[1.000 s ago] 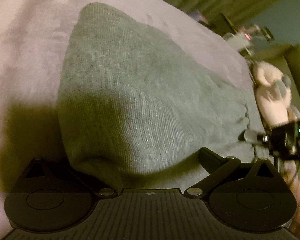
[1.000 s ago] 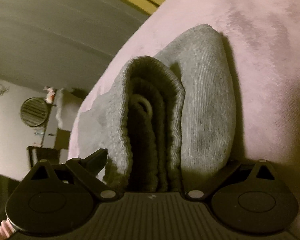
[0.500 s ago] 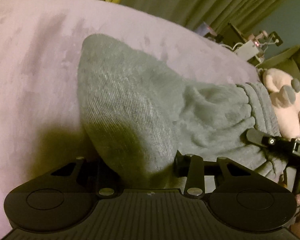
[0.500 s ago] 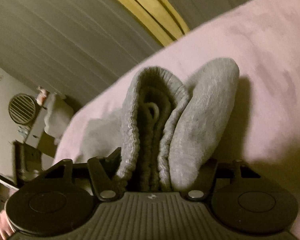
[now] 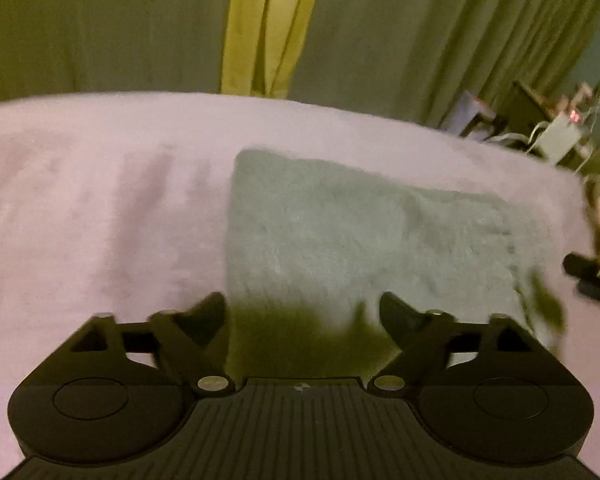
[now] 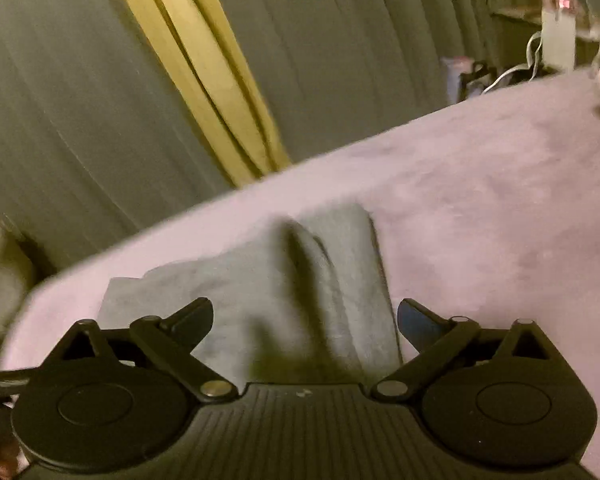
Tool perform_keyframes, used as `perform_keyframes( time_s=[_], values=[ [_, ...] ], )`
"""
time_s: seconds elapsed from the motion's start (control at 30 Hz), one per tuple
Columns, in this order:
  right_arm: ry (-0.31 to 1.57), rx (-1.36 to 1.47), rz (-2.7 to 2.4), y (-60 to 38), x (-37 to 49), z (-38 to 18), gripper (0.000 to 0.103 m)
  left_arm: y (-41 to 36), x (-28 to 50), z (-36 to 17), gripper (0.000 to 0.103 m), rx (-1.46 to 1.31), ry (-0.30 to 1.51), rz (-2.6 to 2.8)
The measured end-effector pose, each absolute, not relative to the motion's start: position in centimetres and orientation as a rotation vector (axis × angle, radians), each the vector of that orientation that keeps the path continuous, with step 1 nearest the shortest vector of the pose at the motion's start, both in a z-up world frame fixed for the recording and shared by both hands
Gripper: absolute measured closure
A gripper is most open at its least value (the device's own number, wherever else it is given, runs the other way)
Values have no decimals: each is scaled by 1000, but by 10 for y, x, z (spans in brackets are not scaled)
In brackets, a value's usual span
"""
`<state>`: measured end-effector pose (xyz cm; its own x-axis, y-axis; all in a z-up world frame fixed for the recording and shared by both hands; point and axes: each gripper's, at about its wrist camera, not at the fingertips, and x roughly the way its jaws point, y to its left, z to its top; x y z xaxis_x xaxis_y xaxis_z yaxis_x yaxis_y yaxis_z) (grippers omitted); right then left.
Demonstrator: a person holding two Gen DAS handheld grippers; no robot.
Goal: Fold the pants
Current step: 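Open both grippers to release the squared folded sweatpants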
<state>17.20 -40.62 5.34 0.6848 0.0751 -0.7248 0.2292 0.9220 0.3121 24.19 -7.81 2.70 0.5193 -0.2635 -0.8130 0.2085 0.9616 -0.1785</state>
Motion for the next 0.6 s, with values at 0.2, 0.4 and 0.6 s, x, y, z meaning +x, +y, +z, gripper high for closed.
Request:
perform_keyframes(
  time_s=[0.2, 0.4, 0.6],
  values=[
    [896, 327, -37, -379, 154, 26, 4, -95, 202, -1, 7, 40, 1006, -326],
    [997, 242, -119, -368, 146, -13, 4, -92, 191, -17, 1, 46, 1052, -311],
    [954, 319, -110, -379, 123, -2, 4, -88, 167, -4, 2, 77, 1000, -273]
  ],
)
